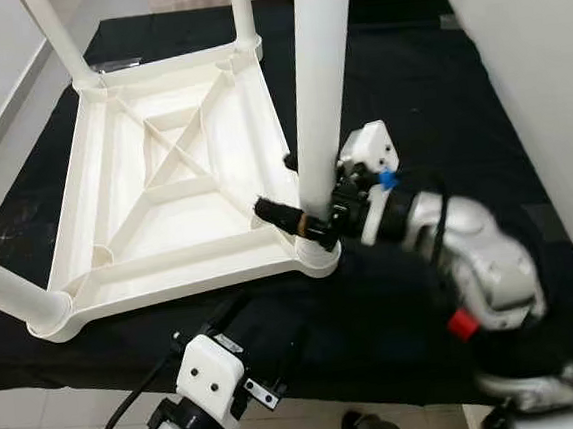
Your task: Building children table
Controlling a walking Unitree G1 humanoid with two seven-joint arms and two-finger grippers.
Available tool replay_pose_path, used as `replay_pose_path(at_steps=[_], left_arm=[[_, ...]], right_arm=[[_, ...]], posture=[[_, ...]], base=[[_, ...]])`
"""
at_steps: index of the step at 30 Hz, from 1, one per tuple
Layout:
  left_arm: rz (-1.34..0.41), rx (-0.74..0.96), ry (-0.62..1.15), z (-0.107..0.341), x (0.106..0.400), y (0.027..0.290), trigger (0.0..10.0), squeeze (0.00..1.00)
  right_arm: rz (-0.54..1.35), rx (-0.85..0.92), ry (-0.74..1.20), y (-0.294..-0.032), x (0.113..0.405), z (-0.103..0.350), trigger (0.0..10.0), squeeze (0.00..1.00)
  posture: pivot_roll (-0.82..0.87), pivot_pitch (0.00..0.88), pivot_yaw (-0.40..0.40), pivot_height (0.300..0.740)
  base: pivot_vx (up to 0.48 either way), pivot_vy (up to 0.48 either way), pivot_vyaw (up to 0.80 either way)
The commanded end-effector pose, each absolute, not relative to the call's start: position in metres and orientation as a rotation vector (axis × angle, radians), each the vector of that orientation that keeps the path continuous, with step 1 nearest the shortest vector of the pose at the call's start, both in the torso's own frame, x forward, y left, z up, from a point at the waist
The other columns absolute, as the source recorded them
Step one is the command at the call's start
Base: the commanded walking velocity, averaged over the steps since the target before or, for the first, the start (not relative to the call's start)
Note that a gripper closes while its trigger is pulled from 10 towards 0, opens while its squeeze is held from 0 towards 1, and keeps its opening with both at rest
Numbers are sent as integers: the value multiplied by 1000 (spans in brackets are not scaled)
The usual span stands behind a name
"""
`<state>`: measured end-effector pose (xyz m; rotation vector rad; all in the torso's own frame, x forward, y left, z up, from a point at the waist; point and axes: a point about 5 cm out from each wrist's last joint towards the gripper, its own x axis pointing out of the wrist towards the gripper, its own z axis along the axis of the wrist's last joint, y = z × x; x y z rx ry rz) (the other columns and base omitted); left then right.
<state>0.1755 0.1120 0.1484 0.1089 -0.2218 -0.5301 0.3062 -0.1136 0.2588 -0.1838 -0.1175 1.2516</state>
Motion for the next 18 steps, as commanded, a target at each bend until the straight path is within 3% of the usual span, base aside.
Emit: replay_pose_path(at_steps=[1, 10, 11, 12, 13, 14, 18], left_arm=[[-538, 116, -200, 143, 173, 111, 10000, 0], [-530, 118, -205, 144, 173, 112, 10000, 0], [-530, 118, -205, 144, 173, 112, 10000, 0], [-531, 118, -205, 144, 173, 112, 10000, 0], [-532, 118, -205, 144, 173, 112, 10000, 0], [-534, 117, -204, 144, 173, 112, 10000, 0], [-536, 117, -203, 144, 173, 112, 10000, 0]], right_arm=[[1390, -179, -117, -111, 303, 257, 10000, 0], [1440, -229, -165, -125, 329, 287, 10000, 0], [1459, -222, -172, -127, 331, 288, 8980, 0], [1471, -203, -178, -128, 332, 290, 941, 0], [1481, -189, -182, -130, 332, 291, 941, 0], [1511, -178, -183, -134, 331, 291, 0, 0], [1541, -173, -176, -139, 329, 290, 0, 0]], posture=[[49, 250, 15, 740], [50, 259, 19, 740], [49, 259, 19, 740], [49, 258, 20, 740], [49, 258, 20, 740], [58, 255, 21, 740], [61, 252, 25, 740]], base=[[0, 0, 0], [0, 0, 0], [0, 0, 0], [0, 0, 0], [0, 0, 0], [0, 0, 0], [0, 0, 0]])
